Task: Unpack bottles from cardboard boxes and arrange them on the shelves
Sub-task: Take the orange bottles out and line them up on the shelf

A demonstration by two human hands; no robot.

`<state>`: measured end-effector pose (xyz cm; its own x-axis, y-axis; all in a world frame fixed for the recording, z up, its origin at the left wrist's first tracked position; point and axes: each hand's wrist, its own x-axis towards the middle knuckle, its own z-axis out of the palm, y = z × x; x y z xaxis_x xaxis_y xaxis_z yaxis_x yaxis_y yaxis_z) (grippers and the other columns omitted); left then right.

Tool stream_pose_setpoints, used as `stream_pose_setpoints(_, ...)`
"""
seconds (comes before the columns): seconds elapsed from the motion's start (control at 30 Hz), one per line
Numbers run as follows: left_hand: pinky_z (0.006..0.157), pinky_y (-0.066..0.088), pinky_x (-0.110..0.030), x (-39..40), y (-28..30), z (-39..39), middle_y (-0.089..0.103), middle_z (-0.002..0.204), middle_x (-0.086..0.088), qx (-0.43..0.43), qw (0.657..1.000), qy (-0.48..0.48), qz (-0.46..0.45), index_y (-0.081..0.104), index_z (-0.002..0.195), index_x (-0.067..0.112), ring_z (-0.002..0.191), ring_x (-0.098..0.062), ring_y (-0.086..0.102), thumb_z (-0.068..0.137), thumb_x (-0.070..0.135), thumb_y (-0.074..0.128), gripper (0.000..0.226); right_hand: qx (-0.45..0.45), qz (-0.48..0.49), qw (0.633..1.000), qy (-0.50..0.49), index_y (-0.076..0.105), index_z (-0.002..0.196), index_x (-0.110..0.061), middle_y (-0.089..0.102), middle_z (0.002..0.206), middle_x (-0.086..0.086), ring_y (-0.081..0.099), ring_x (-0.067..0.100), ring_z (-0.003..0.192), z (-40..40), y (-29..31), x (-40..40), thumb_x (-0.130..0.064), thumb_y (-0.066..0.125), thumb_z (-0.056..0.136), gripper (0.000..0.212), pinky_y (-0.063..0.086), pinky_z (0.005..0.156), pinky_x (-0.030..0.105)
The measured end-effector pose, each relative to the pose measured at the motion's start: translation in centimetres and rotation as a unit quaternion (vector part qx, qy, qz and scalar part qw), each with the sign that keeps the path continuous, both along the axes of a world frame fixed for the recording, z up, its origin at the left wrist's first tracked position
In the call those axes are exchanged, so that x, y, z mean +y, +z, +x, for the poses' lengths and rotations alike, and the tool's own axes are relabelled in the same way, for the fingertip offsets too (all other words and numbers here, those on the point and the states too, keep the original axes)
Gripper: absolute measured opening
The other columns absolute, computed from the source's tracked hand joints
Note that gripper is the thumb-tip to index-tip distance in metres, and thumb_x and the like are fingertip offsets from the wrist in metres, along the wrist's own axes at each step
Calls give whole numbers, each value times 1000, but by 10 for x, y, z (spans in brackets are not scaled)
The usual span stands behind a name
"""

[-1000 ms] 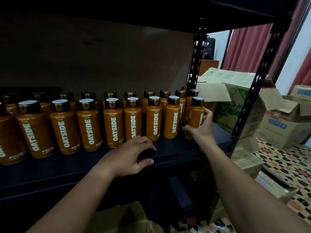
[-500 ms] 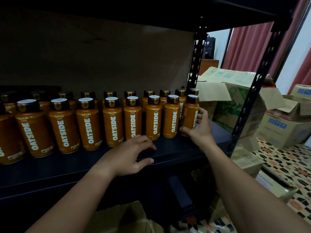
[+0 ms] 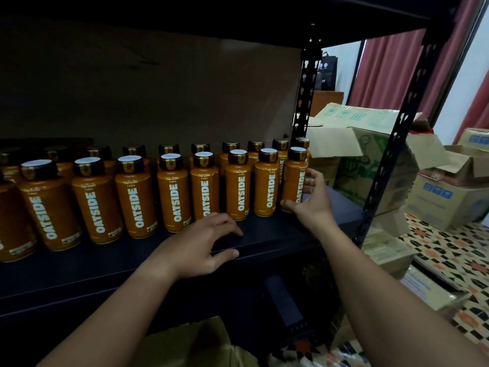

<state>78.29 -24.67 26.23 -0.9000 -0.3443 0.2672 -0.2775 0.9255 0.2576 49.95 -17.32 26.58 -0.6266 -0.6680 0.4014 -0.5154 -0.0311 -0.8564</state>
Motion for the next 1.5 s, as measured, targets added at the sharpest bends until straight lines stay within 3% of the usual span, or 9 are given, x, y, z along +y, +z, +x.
stream_pose_setpoints(0.2, 105, 43, -22, 10, 11, 0, 43, 141, 19, -1, 998, -19, -59, 45, 145, 37, 129, 6, 38, 98, 62, 45, 53, -1, -6, 1000, -7, 34, 146, -30, 49, 139, 0, 49, 17, 124, -2, -1, -1, -15, 91, 70, 96, 45, 96, 33)
stream_pose_setpoints(0.3, 99, 50, -31, 16, 40, -22, 55, 136, 1, 95, 976, -37, -192, 53, 139, 23, 125, -12, 51, 100, 46, 47, 45, -6, -11, 1000, -10, 34, 144, -33, 51, 135, -1, 51, 17, 121, -3, -3, -2, -16, 91, 70, 95, 49, 99, 38)
stream_pose_setpoints(0.37, 102, 45, -36, 20, 71, -51, 58, 134, -5, 152, 957, -18, -246, 55, 138, 18, 125, -20, 52, 98, 37, 53, 43, -12, -14, 1000, -2, 35, 142, -35, 53, 133, -1, 53, 17, 120, -4, -3, -1, -14, 90, 71, 92, 50, 100, 39)
stream_pose_setpoints(0.43, 110, 36, -39, 23, 105, -80, 51, 142, -4, 139, 960, 49, -238, 49, 144, 23, 133, -22, 46, 98, 37, 58, 49, -12, -16, 1000, 4, 36, 141, -34, 53, 132, 0, 53, 17, 119, -4, -3, -1, -13, 89, 72, 89, 50, 100, 36)
stream_pose_setpoints(0.53, 124, 10, -46, 15, 137, -111, 43, 151, -1, 24, 964, 131, -230, 41, 149, 29, 141, -22, 41, 99, 45, 56, 55, -16, -17, 1000, 8, 38, 144, -33, 53, 133, 0, 52, 16, 120, -5, -6, -2, -14, 89, 73, 89, 49, 101, 36)
stream_pose_setpoints(0.63, 124, -4, -50, 6, 148, -124, 58, 135, 1, -52, 960, 137, -237, 56, 136, 27, 133, -19, 51, 102, 40, 52, 37, -21, -19, 999, 18, 38, 146, -32, 53, 133, -1, 52, 15, 121, -7, -8, -4, -16, 89, 73, 90, 48, 98, 31)
stream_pose_setpoints(0.7, 124, 0, -48, 3, 151, -128, 62, 127, 2, -48, 965, 134, -222, 63, 129, 27, 130, -18, 52, 102, 33, 54, 29, -27, -20, 999, 22, 37, 147, -31, 52, 135, -2, 52, 14, 123, -8, -8, -4, -15, 89, 74, 90, 47, 96, 28)
stream_pose_setpoints(0.87, 119, 19, -42, 0, 151, -128, 58, 139, 1, -18, 978, 131, -164, 60, 138, 29, 137, -21, 45, 102, 31, 58, 35, -40, -22, 998, 34, 36, 150, -29, 50, 139, 0, 50, 14, 124, -8, -6, -3, -11, 87, 78, 90, 46, 95, 27)
stream_pose_setpoints(1.5, 118, 27, -45, -15, 141, -122, 59, 135, 3, 15, 984, 95, -147, 61, 135, 30, 134, -21, 48, 101, 33, 59, 34, -22, -8, 1000, 8, 36, 149, -30, 47, 142, -1, 48, 13, 125, -3, -1, 1, -15, 87, 77, 90, 42, 92, 25)
